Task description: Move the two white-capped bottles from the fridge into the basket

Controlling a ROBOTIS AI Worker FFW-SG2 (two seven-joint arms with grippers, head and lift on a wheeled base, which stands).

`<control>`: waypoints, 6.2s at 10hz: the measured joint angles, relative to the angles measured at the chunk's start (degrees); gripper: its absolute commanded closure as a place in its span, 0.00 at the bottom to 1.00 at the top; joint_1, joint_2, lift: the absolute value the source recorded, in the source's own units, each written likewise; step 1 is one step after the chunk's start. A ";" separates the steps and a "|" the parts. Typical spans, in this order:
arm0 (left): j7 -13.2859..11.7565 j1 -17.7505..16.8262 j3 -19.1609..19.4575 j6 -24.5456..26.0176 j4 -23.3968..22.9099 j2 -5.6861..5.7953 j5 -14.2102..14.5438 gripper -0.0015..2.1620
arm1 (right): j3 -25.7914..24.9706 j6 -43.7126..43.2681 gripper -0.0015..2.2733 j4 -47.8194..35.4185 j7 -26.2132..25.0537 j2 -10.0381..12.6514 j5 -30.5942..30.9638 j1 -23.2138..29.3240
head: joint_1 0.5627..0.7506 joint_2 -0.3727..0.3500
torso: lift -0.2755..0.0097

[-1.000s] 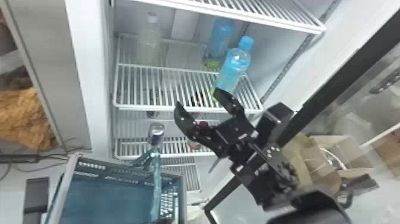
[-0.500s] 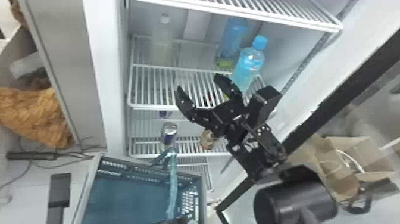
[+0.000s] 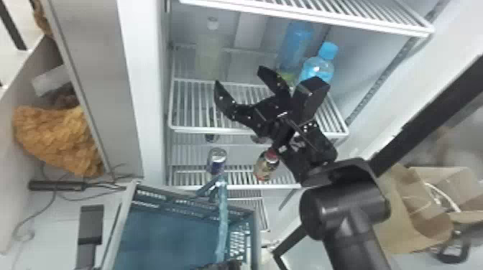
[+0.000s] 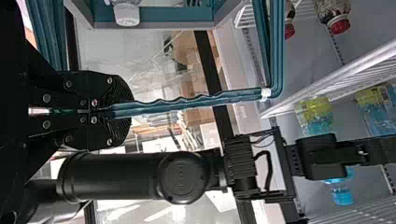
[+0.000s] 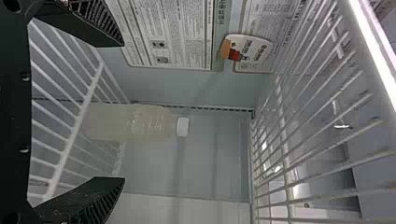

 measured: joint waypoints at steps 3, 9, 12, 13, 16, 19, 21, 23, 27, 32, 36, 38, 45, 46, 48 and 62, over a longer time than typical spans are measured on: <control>0.00 -0.09 0.08 -0.15 0.09 -0.04 0.07 0.55 | 2.45 -0.83 0.00 5.46 -1.00 0.00 0.26 -4.89 | 0.70 0.22 | 0.97; 0.00 -0.77 -0.54 -0.16 0.58 0.15 0.08 0.55 | 5.84 -3.52 0.00 17.73 -3.78 0.51 1.64 -14.16 | 0.70 0.26 | 0.97; 0.00 -1.24 -0.90 -0.20 0.88 0.21 0.09 0.55 | 7.15 -5.39 0.00 23.98 -4.97 0.77 1.34 -18.61 | 0.70 0.26 | 0.97; 0.00 -1.41 -0.97 -0.28 1.01 0.20 0.16 0.55 | 8.43 -5.62 0.00 26.56 -5.17 0.79 0.47 -20.50 | 0.70 0.27 | 0.97; 0.00 -2.22 -1.61 -0.45 1.64 0.23 0.40 0.55 | 11.53 -6.43 0.02 33.18 -6.59 0.79 -1.26 -25.02 | 0.70 0.29 | 0.97; -0.07 -3.01 -2.37 -0.69 2.28 0.30 0.64 0.55 | 13.09 -8.31 0.05 37.59 -7.47 0.69 -3.37 -28.16 | 0.70 0.28 | 0.97; -0.09 -3.41 -2.73 -0.84 2.61 0.36 0.80 0.55 | 14.75 -8.77 0.34 39.57 -7.74 0.60 -4.42 -29.99 | 0.70 0.29 | 0.97; -0.09 -3.56 -2.89 -0.97 2.79 0.39 0.94 0.55 | 16.03 -8.82 0.39 40.84 -7.96 0.53 -6.07 -30.68 | 0.70 0.30 | 0.97; -0.09 -3.50 -2.98 -1.01 2.81 0.52 0.99 0.55 | 16.17 -10.41 0.39 41.47 -8.08 0.30 -8.38 -30.49 | 0.70 0.30 | 0.97; -0.36 -2.83 -2.53 -1.05 2.81 0.40 1.12 0.55 | 14.59 -12.44 0.39 36.92 -8.07 0.06 -8.63 -27.42 | 0.70 0.29 | 0.97; -0.53 -2.45 -2.38 -1.10 2.81 0.44 1.22 0.55 | 9.50 -6.81 0.39 24.38 -8.07 -0.18 -7.37 -20.42 | 0.70 0.26 | 0.97; -0.60 -2.05 -2.04 -1.15 2.81 0.30 1.14 0.55 | 5.15 -1.22 0.39 15.23 -8.16 -0.18 -5.67 -14.60 | 0.70 0.22 | 0.97; -0.71 -1.63 -1.76 -1.28 2.53 0.29 1.11 0.55 | -0.35 8.53 0.39 -9.50 -8.07 -1.48 -6.34 1.39 | 0.70 0.15 | 0.97; -0.76 -1.56 -1.72 -1.29 2.53 0.28 1.11 0.55 | -1.23 9.20 0.39 -12.11 -8.06 -1.49 -6.56 3.46 | 0.70 0.14 | 0.97; -0.80 -1.37 -1.54 -1.29 2.53 0.21 1.11 0.55 | -2.76 10.65 0.39 -17.90 -8.02 -1.55 -6.48 7.79 | 0.70 0.12 | 0.97; -0.85 -1.09 -1.12 -1.29 2.53 0.26 1.11 0.55 | -16.32 41.27 0.39 -52.34 -2.56 0.47 -7.59 39.61 | 0.70 0.03 | 0.97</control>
